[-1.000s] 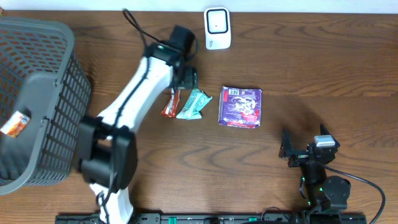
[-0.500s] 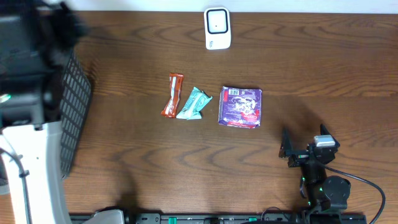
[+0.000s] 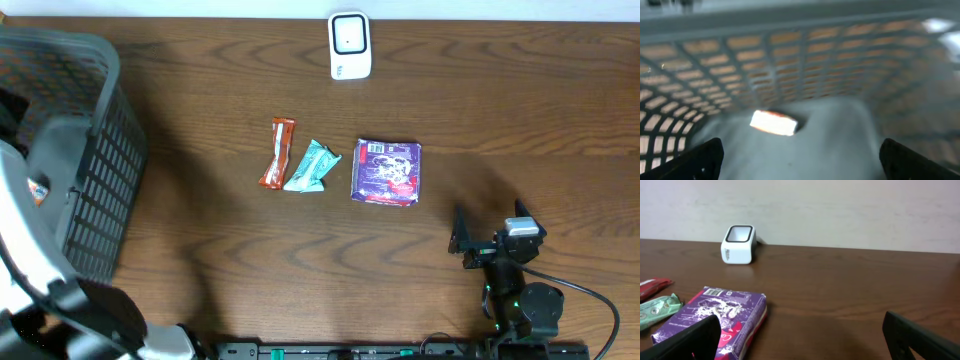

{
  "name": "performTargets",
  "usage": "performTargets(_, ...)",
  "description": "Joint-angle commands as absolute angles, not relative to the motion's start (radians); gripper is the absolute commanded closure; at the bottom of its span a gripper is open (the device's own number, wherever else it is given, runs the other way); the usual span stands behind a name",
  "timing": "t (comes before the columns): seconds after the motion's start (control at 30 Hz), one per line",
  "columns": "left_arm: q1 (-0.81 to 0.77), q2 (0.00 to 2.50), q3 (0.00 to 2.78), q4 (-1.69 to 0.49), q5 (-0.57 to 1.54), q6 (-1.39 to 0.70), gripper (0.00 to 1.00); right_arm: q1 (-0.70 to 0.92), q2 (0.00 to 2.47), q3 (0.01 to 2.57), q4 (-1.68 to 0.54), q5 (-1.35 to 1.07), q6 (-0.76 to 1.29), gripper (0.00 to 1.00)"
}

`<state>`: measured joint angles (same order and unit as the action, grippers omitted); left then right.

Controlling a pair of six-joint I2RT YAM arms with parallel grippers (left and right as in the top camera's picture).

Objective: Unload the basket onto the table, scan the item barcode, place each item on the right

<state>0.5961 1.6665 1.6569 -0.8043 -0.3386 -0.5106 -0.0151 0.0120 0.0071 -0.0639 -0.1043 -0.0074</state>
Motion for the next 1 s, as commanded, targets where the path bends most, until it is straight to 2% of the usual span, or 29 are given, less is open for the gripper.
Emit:
performTargets(0.0,0.639,1.728,1.649,-0.831,-0.381,-0.636,0.01,-0.006,0.007,0.006,-0.068,-0.111,0.006,0.01)
performTargets(0.2,0.673,1.834,1.649,-0.826,-0.458,-0.739,0.02,-0.006,0.007,0.006,-0.068,-0.111,0.006,0.01)
performTargets(0.57,0.674,2.024,1.649,-0.777,-0.457,-0.822,0.02,-0.006,0.007,0.006,-0.068,-0.111,0.006,0.01)
performTargets(0.97,0.674,2.119,1.644,-0.784,-0.453,-0.821,0.0,-0.006,0.007,0.006,-0.068,-0.111,0.006,0.01)
